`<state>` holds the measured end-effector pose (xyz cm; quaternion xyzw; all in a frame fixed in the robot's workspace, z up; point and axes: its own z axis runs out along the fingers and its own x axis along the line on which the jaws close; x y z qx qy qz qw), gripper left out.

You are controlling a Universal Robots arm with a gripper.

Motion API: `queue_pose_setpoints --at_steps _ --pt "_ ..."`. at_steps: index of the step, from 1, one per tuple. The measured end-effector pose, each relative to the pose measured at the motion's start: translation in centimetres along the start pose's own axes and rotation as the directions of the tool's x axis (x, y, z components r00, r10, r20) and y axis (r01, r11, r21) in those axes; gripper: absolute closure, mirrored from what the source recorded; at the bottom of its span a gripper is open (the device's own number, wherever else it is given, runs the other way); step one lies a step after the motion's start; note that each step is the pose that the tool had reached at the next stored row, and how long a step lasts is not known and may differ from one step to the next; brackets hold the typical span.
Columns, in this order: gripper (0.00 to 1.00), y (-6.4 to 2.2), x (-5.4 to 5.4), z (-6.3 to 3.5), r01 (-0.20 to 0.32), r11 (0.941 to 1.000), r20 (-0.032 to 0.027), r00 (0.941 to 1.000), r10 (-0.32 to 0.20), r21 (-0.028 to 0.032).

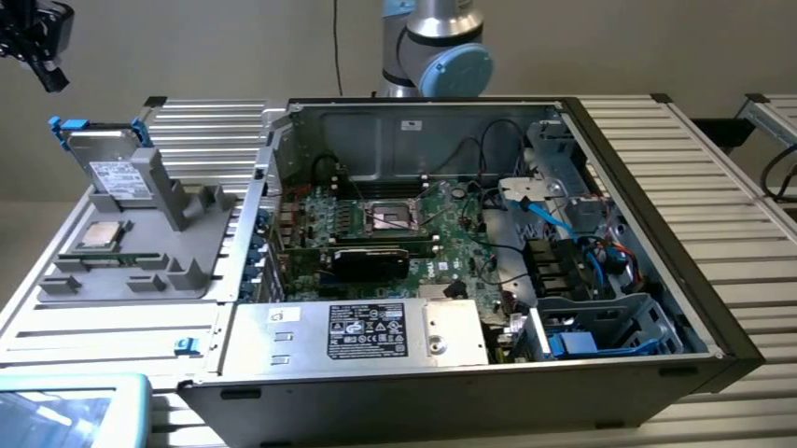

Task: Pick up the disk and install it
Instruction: 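Pick up the disk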

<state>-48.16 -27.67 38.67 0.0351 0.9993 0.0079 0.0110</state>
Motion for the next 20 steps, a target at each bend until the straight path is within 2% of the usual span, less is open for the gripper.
queue_pose_setpoints --at_steps 11,13,17,20 --pt "0.89 0.0 0.0 0.0 0.0 1.0 0.0 1.0 0.0 0.0" --pt "0.89 0.01 0.1 0.02 0.005 1.0 0.0016 1.0 -0.005 -0.0003" --pt "0.89 0.02 0.11 0.07 0.067 0.9977 0.0006 0.9977 -0.067 -0.0029" --pt "0.89 0.02 0.11 0.1 0.121 0.9926 -0.0002 0.9926 -0.121 -0.0041"
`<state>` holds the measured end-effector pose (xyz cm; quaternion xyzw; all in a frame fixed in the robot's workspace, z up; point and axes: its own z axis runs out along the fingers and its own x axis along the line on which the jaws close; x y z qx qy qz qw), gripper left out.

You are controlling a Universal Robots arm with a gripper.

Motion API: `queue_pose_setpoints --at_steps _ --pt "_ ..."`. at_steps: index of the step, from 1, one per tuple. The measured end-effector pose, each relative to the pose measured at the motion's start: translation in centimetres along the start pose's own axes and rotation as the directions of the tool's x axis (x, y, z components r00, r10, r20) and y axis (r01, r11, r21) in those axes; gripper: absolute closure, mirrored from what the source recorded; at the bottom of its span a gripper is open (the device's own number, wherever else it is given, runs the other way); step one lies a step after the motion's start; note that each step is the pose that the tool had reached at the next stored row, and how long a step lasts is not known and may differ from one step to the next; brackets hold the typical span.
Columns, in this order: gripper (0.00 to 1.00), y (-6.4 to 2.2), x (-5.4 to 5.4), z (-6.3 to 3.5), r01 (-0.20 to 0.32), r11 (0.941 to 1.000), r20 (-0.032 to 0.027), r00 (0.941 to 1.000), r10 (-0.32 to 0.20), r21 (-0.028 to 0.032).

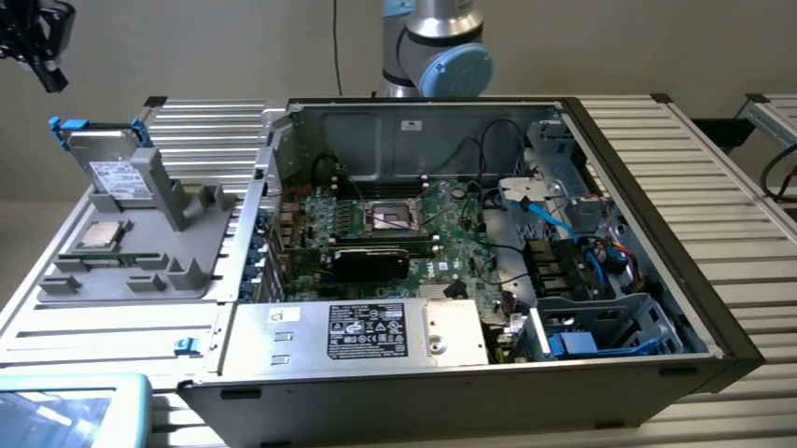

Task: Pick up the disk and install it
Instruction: 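Pick up the disk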

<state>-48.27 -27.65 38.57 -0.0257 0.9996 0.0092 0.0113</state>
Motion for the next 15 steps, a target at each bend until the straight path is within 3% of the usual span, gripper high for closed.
queue_pose_setpoints --at_steps 4,8,12,15 --pt "0.89 0.0 0.0 0.07 0.073 0.9973 -0.0013 0.9973 -0.073 -0.0017" --pt "0.89 0.0 0.0 0.13 0.145 0.9894 -0.0023 0.9895 -0.145 -0.0036" --pt "0.89 0.0 0.0 0.18 0.217 0.9762 -0.0032 0.9762 -0.217 -0.0055" --pt "0.89 0.0 0.0 0.22 0.269 0.9631 -0.0039 0.9631 -0.269 -0.0069"
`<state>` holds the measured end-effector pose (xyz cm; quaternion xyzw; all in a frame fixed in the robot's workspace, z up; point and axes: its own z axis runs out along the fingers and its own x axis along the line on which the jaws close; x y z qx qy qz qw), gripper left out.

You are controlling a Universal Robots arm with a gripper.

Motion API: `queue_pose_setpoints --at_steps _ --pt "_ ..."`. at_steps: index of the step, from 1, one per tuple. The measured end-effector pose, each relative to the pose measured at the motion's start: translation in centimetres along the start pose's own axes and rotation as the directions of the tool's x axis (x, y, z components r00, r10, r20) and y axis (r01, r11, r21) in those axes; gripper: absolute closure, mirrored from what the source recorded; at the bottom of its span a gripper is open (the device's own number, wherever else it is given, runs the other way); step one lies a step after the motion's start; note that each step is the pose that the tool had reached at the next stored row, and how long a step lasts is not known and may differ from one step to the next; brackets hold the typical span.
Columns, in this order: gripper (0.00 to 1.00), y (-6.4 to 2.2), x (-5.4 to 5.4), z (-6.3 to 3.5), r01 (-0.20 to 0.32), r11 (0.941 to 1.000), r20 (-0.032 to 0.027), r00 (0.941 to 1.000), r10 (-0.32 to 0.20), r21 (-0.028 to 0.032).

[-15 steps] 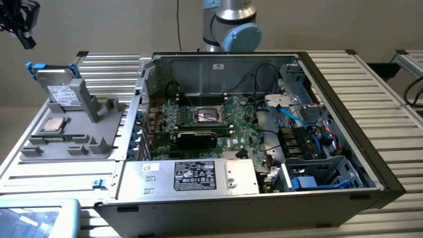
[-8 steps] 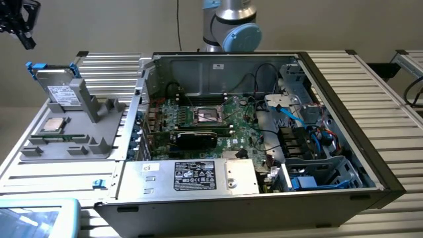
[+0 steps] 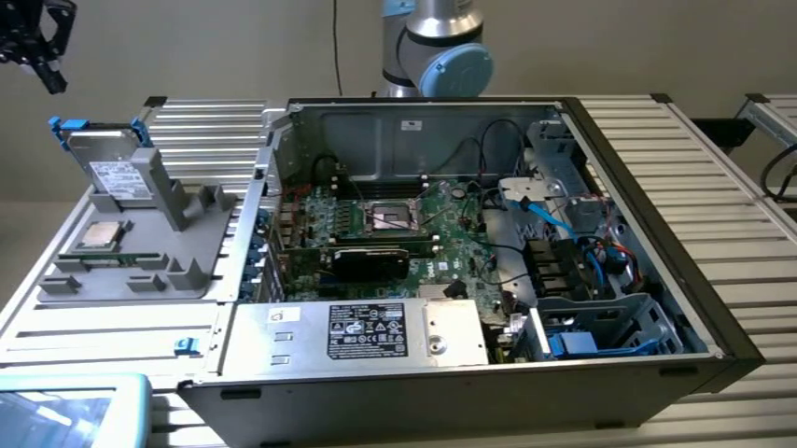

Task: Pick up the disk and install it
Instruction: 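Pick up the disk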

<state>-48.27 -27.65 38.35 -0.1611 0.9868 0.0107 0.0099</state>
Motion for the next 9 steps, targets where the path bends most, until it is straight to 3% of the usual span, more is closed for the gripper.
queue_pose_setpoints --at_steps 5,9 --pt "0.89 0.0 0.0 0.05 0.091 0.9959 -0.0015 0.9959 -0.091 -0.0021" --pt "0.89 0.0 0.01 0.07 0.164 0.9865 -0.0024 0.9865 -0.164 -0.004"
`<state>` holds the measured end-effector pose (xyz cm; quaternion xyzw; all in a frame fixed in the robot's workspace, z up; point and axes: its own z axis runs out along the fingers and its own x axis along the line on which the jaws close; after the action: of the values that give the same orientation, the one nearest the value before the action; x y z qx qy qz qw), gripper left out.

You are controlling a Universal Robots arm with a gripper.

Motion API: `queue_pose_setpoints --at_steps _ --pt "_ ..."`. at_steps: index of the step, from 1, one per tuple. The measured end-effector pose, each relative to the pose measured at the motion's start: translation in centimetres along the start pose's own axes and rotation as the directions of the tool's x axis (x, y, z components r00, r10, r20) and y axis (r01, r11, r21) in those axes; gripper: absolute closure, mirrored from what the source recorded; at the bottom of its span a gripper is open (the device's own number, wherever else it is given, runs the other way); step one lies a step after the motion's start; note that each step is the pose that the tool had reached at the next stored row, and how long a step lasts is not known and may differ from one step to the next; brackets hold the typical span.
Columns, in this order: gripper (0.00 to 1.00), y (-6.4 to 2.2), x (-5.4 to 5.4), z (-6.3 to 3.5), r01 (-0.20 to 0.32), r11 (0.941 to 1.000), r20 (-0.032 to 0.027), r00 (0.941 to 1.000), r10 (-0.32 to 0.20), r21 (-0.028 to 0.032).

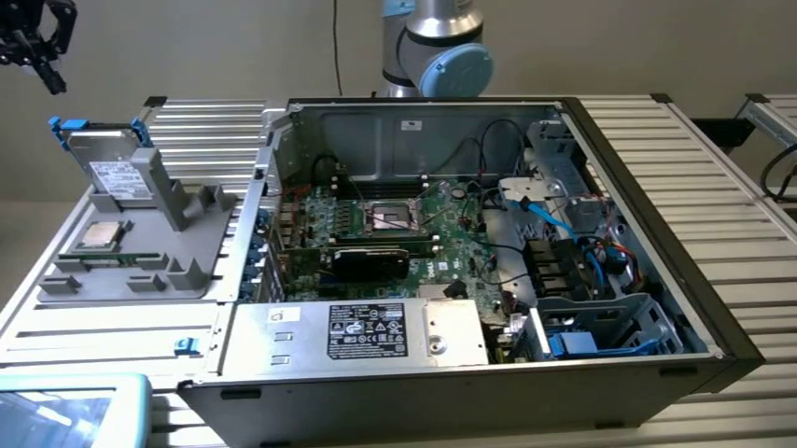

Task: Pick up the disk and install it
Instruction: 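Pick up the disk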

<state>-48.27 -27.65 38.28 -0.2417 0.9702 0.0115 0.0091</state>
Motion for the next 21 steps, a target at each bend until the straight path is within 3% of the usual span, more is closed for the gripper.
queue_pose_setpoints --at_steps 5,10,16,21 --pt "0.89 0.0 0.0 0.0 0.09 0.9959 -0.0016 0.9959 -0.09 -0.0022" --pt "0.89 0.0 0.0 0.01 0.181 0.9835 -0.003 0.9835 -0.181 -0.0045" --pt "0.89 0.0 0.0 0.02 0.286 0.9581 -0.0043 0.9581 -0.286 -0.0074" --pt "0.89 0.0 0.0 0.02 0.373 0.9279 -0.0052 0.9279 -0.373 -0.01"
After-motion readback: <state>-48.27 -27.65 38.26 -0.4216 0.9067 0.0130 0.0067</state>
